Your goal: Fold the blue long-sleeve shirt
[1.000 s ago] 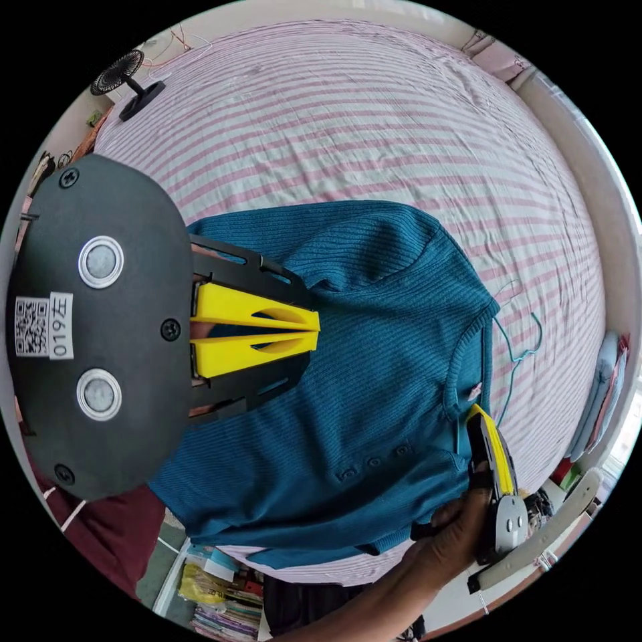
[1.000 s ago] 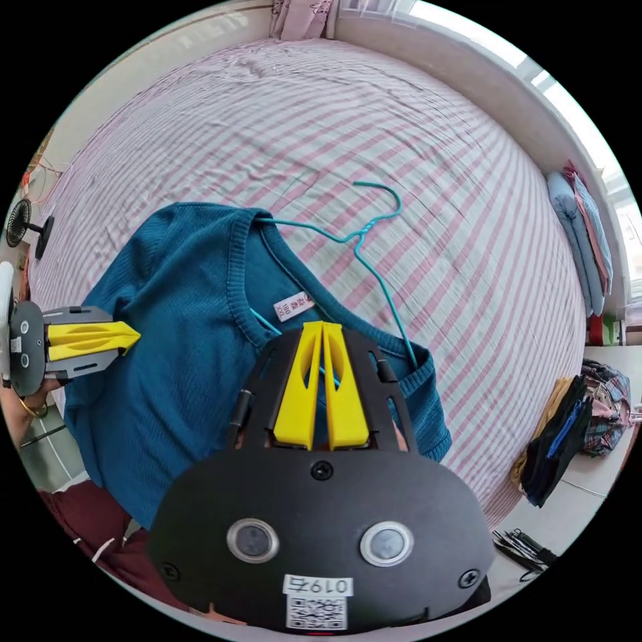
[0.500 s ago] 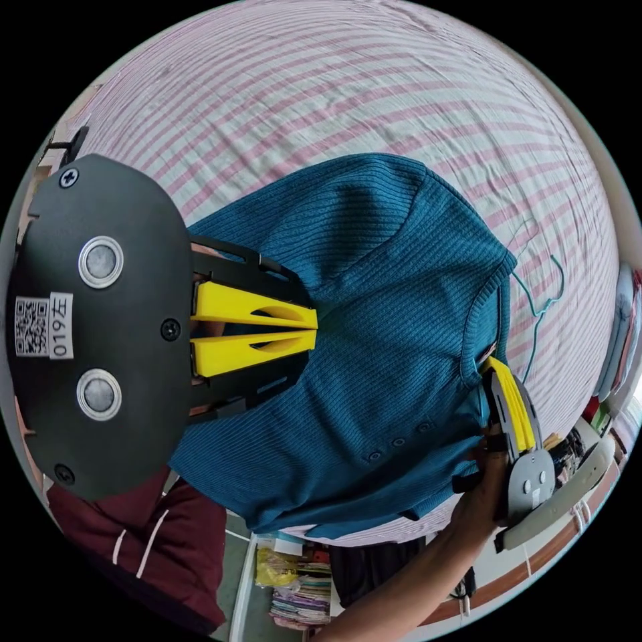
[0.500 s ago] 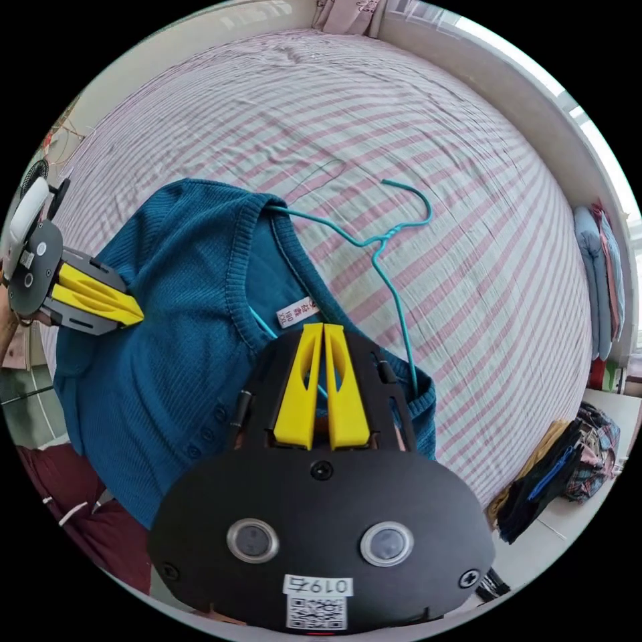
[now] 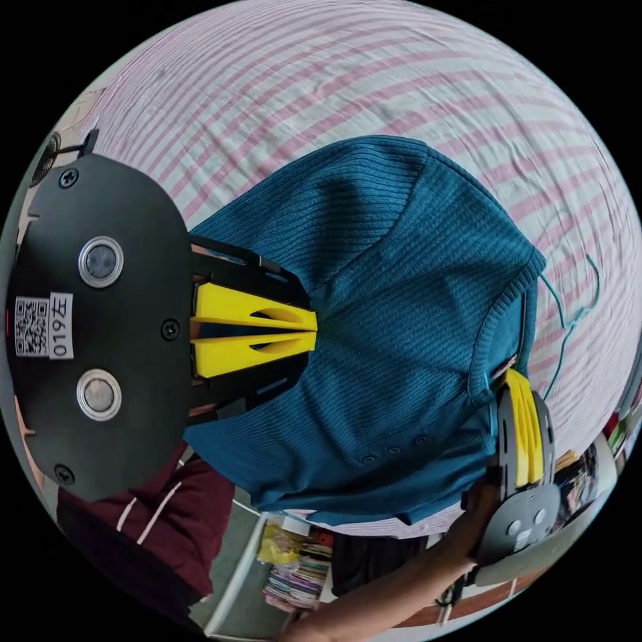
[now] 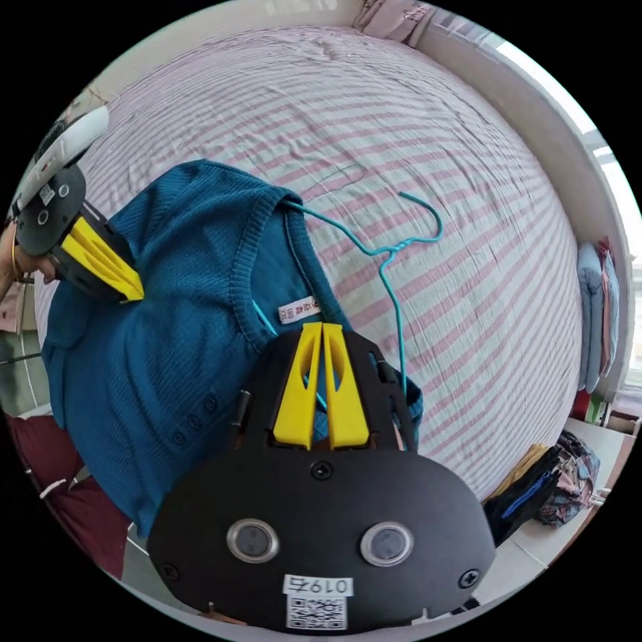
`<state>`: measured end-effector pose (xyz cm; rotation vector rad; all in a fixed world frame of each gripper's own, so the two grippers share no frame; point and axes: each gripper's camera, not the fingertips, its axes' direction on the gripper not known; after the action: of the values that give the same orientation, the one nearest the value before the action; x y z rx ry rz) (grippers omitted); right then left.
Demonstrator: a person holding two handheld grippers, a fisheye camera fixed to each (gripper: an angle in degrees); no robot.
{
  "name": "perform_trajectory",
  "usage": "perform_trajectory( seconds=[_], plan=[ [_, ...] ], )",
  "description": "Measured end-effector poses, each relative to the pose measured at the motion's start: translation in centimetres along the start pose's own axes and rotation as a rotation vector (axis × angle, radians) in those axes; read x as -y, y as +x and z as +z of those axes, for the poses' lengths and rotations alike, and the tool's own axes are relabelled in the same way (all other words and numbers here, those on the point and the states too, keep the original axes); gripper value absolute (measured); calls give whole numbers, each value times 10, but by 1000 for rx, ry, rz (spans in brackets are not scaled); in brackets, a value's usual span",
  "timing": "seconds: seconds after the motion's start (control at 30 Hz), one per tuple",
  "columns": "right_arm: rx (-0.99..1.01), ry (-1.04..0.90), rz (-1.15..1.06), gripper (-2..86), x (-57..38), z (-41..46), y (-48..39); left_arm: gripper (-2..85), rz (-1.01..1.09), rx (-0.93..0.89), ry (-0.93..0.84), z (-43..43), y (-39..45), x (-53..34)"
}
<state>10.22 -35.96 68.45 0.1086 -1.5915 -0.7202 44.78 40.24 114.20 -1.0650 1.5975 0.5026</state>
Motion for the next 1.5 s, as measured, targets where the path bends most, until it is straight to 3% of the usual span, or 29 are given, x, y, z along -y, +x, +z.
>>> perform_trajectory(
  seconds=[0.17, 0.27, 0.4, 0.63, 0.87, 1.03, 1.37, 1.5],
  plan=[
    [-139, 164, 153, 81, 4, -32, 5, 6, 31, 16, 177, -22, 10, -26],
    [-150, 158, 178, 119, 20, -32, 10, 8, -50, -25, 436, -58, 8, -55],
    [-235, 115, 110, 106, 40, -15, 2, 13, -278, 194, 590, -81, -4, -86],
    [-316, 61, 6, 31, 51, -2, -25, 60, -408, 202, 626, -83, -27, -85],
    [-387, 168, 150, -1, 29, -31, -36, 79, -479, 222, 518, -71, -28, -55],
    [-428, 129, 200, -4, 6, -27, -32, 38, -516, 342, 459, -71, -20, -41],
    [-384, 27, 555, -8, -53, -9, 7, 13, -526, 329, 409, -86, -25, -34],
    [-332, 146, 577, -9, -60, -27, 1, 9, -530, 318, 399, -95, -26, -35]
  ],
)
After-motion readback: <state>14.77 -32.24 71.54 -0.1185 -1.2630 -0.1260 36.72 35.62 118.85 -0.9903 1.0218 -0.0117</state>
